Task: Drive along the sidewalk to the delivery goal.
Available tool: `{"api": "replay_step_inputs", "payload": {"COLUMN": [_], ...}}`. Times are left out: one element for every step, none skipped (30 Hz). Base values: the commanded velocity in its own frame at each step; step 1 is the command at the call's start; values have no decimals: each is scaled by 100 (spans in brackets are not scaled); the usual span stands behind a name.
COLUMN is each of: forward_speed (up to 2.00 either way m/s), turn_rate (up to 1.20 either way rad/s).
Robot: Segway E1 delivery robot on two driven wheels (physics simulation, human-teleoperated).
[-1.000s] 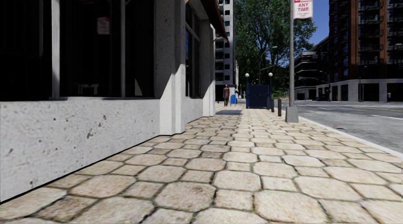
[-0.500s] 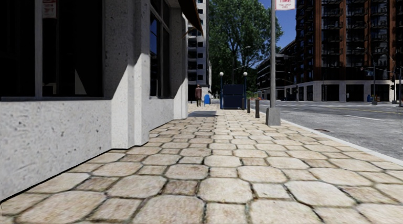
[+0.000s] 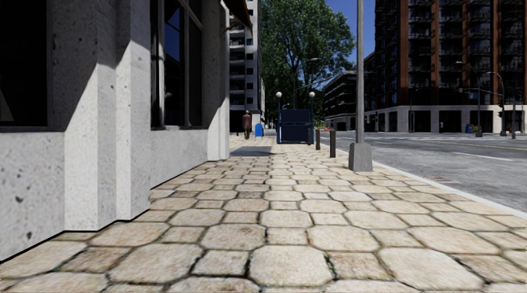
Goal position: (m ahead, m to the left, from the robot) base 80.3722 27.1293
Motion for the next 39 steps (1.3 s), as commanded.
{"api": "replay_step_inputs", "payload": {"forward_speed": [200, 200, 200, 200, 200, 200, 200, 200, 200, 200, 200, 200, 200, 200, 200, 200, 200, 200, 200, 200, 200, 200, 200, 200, 200, 200, 200, 200, 200, 200, 200, 200, 200, 200, 200, 200, 200, 200, 200], "turn_rate": [0, 0, 0, 0, 0, 0, 0, 0, 0, 0, 0, 0, 0, 0, 0, 0, 0, 0, 0, 0, 0, 0, 0, 0, 0, 0, 0, 0, 0, 0, 0, 0, 0, 0, 0, 0, 0, 0, 0]}}
